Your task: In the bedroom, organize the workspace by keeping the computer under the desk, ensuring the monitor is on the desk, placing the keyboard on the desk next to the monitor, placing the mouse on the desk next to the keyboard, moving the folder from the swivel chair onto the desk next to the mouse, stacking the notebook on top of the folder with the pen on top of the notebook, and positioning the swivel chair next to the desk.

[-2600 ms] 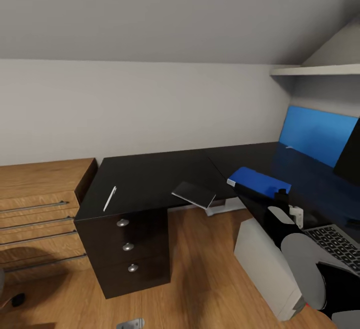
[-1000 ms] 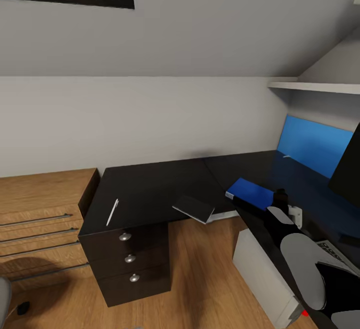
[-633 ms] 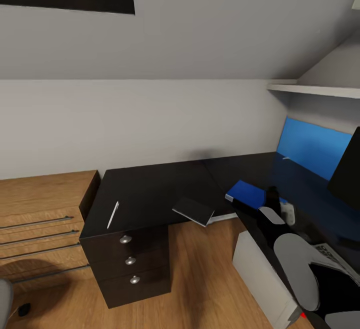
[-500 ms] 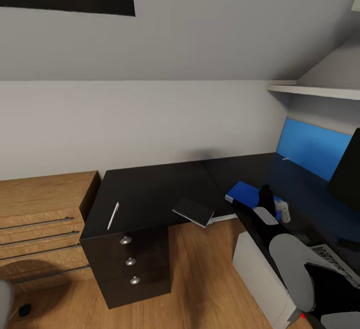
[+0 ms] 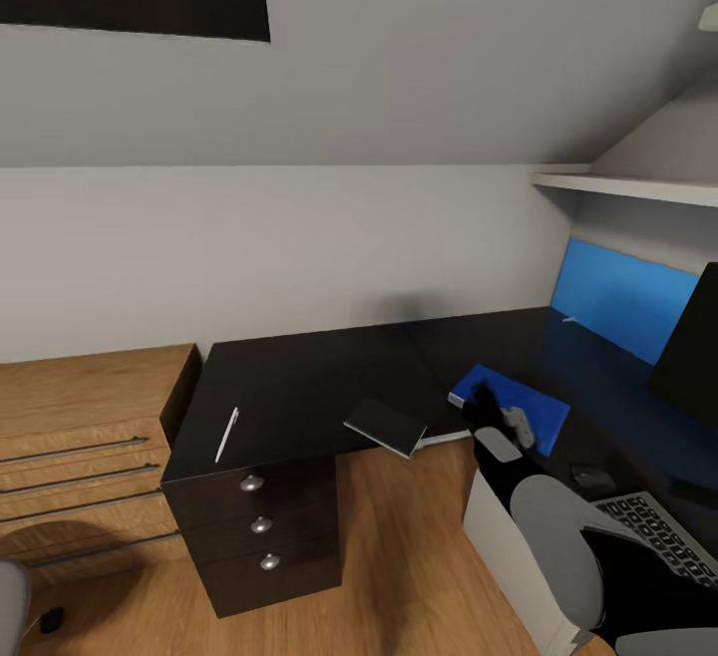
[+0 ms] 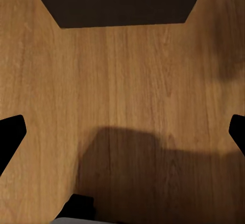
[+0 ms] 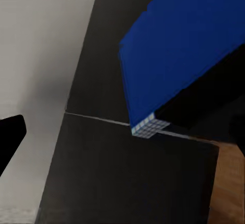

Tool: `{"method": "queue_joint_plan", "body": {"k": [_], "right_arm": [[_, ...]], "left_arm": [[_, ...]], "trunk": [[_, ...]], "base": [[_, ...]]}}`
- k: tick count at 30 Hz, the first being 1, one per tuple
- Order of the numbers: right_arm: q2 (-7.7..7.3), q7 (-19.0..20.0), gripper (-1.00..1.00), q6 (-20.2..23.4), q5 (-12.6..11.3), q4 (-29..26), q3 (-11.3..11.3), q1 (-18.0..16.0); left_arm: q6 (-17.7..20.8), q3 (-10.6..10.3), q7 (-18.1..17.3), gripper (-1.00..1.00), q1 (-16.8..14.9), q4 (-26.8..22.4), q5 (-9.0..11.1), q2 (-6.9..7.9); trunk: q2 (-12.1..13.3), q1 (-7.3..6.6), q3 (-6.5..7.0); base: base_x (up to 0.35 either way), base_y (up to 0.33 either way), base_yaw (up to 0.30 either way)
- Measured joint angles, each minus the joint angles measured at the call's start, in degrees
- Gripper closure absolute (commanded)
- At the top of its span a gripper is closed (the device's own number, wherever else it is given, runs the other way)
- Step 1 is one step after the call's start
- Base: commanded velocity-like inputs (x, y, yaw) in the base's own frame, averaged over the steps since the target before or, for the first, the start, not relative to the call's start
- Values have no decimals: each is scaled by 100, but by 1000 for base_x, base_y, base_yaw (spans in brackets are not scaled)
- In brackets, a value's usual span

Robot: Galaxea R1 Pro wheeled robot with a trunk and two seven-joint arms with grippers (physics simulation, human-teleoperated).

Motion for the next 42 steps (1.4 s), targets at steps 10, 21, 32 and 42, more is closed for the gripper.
{"method": "queue_joint_plan", "body": {"k": [10, 21, 32, 42], "right_arm": [[-30, 11, -100, 1939, -305, 44, -8, 1], [-20, 16, -100, 2255, -446, 61, 26, 1], [-42, 15, -100, 2273, -478, 84, 30, 1], [-44, 33, -100, 2274, -456, 124, 62, 51]], "left_arm": [[-24, 38, 11, -100, 0, -49, 5, 17], [-34, 52, 50, -100, 0, -133, 15, 16], [-27, 51, 59, -100, 0, -135, 17, 14], [-27, 53, 59, -100, 0, -136, 17, 20]], "trunk": [[-39, 21, -17], [-480, 263, -215], [-922, 505, -413], [-1323, 724, -592]], "base": [[0, 0, 0], [0, 0, 0], [0, 0, 0], [0, 0, 0]]}}
